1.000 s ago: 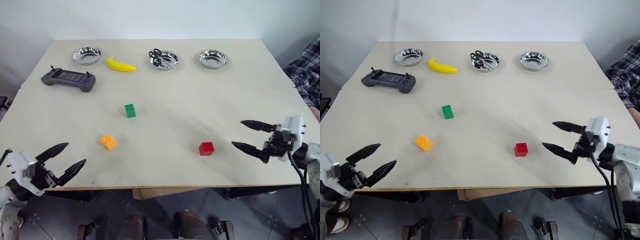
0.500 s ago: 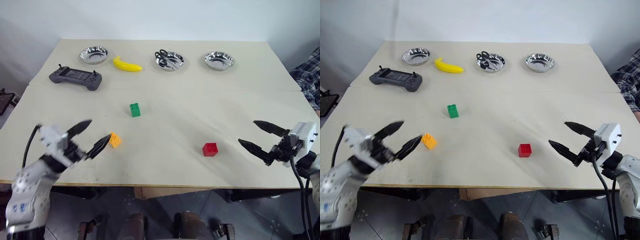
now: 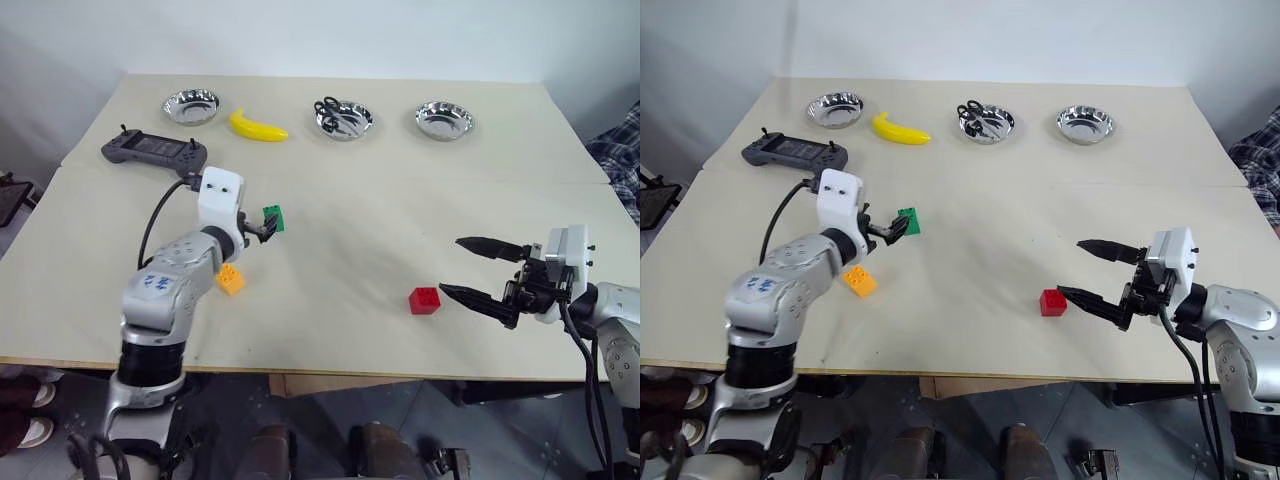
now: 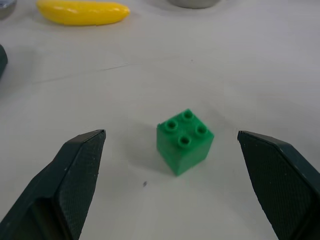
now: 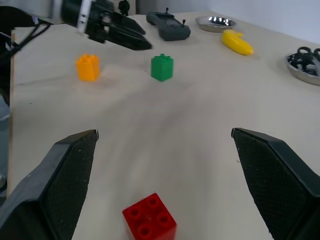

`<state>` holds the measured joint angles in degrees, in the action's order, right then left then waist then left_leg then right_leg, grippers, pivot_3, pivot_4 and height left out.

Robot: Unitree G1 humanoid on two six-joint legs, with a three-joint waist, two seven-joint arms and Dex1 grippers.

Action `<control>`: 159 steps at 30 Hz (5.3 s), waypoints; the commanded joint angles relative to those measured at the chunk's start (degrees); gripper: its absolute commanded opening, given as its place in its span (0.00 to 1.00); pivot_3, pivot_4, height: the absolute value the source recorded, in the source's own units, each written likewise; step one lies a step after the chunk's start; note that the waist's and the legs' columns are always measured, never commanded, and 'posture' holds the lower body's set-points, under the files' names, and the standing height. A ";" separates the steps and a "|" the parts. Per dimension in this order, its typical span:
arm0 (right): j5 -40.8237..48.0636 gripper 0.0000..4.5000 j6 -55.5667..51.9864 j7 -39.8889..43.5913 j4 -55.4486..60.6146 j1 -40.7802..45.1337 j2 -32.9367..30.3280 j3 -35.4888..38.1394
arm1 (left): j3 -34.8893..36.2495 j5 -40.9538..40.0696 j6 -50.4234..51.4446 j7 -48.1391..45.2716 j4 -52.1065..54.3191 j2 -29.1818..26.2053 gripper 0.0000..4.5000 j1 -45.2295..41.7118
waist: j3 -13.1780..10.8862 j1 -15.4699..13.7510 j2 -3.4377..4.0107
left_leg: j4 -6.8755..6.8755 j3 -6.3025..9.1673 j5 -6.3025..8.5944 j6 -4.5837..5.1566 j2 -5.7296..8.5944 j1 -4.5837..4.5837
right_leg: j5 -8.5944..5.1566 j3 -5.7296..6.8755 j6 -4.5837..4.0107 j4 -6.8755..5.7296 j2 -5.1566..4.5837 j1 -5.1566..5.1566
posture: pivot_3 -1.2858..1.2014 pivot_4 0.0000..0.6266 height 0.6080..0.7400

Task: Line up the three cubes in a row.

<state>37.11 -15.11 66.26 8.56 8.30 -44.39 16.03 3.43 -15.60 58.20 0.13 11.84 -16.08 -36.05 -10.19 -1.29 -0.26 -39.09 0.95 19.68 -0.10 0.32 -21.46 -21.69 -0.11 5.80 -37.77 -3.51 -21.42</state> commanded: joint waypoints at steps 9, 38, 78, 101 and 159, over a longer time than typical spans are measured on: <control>1.04 0.99 -1.80 2.98 0.84 0.83 -1.71 1.10 | -0.02 5.94 -0.48 9.57 -8.19 12.42 1.00 -3.92 | -0.06 -0.24 -0.10 | -0.06 -0.02 -0.02 -0.03 0.01 -0.02 | 0.00 0.00 0.01 0.03 -0.01 -0.04 | 0.52 0.24 1.00; 0.64 1.00 -1.76 1.96 2.18 -2.73 0.34 1.39 | -1.87 11.77 -20.51 5.23 -28.60 13.73 0.34 -10.10 | -0.08 -0.27 -0.13 | -0.06 -0.05 -0.06 -0.10 0.03 -0.01 | 0.01 0.02 0.01 -0.01 -0.01 -0.07 | 0.52 0.24 1.00; 4.64 1.00 -0.31 6.10 16.89 -28.75 -3.36 21.48 | -27.31 13.79 -51.39 -59.48 -30.77 1.73 0.34 -6.14 | -0.07 -0.15 -0.12 | -0.06 -0.05 -0.12 0.00 0.04 0.25 | 0.03 -0.08 0.05 0.06 0.02 0.28 | 0.52 0.24 1.00; 4.26 1.00 -0.62 5.63 15.47 -26.48 -3.75 18.44 | -24.43 8.70 -44.02 -65.29 -21.14 -0.47 0.96 -2.91 | -0.07 -0.16 -0.12 | -0.07 -0.04 -0.12 0.00 0.04 0.25 | 0.03 -0.09 0.05 0.05 0.01 0.28 | 0.52 0.24 1.00; 3.41 1.00 -0.97 6.63 12.75 -22.84 -4.88 15.57 | -25.80 13.32 -50.23 -65.33 -31.76 0.64 0.33 -7.42 | -0.07 -0.15 -0.12 | -0.12 -0.05 -0.16 -0.01 0.05 0.21 | 0.05 -0.10 0.09 -0.02 0.02 0.23 | 0.52 0.24 1.00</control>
<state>39.59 -16.30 72.91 20.14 -14.53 -48.88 30.02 -22.20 -2.78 7.57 -64.70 -21.21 -14.88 -43.16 -10.26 -1.44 -0.38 -39.20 0.91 19.52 -0.11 0.37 -21.25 -21.65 -0.21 5.89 -37.79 -3.50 -21.19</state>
